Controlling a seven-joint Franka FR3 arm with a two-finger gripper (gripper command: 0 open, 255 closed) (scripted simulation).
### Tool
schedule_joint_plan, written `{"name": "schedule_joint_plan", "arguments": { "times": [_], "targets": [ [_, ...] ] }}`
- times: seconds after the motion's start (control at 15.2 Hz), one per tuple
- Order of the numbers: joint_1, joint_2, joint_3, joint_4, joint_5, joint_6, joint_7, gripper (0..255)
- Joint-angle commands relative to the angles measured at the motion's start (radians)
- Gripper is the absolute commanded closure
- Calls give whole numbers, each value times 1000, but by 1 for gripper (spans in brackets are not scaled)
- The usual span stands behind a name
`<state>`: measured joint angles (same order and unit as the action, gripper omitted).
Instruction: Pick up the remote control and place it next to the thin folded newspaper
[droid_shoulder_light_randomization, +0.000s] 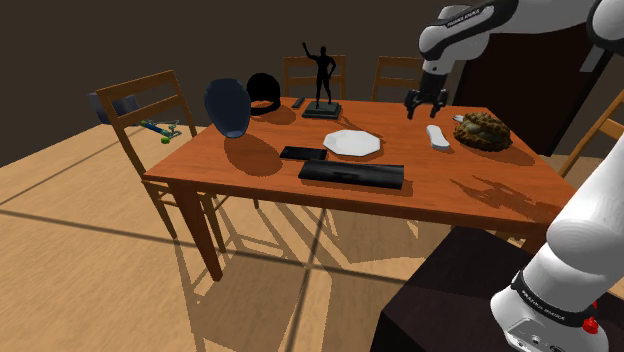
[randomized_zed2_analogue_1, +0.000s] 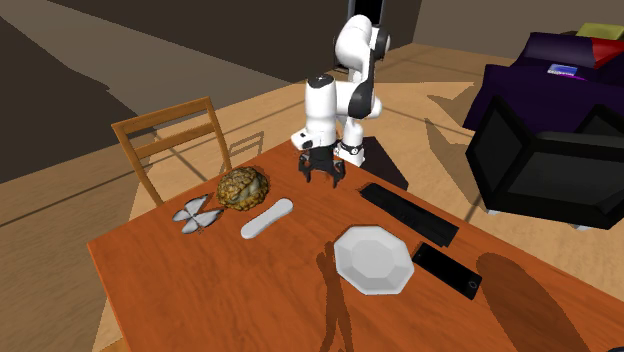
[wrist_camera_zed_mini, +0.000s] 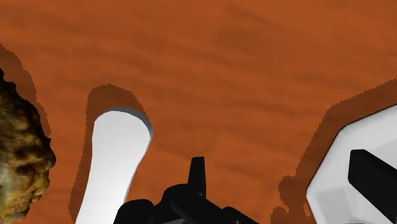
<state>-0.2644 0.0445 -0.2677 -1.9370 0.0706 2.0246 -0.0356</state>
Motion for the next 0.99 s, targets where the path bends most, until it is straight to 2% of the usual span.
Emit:
{"name": "schedule_joint_plan", "arguments": {
  "times": [0.0, 0.46, 0.92],
  "targets": [
    [-20, 63, -18, 46, 16, 7, -3, 0],
    [-102, 271, -65, 225, 81, -1, -9, 0],
    [-208, 483, -95, 436, 146, -39, 0, 0]
  ]
}}
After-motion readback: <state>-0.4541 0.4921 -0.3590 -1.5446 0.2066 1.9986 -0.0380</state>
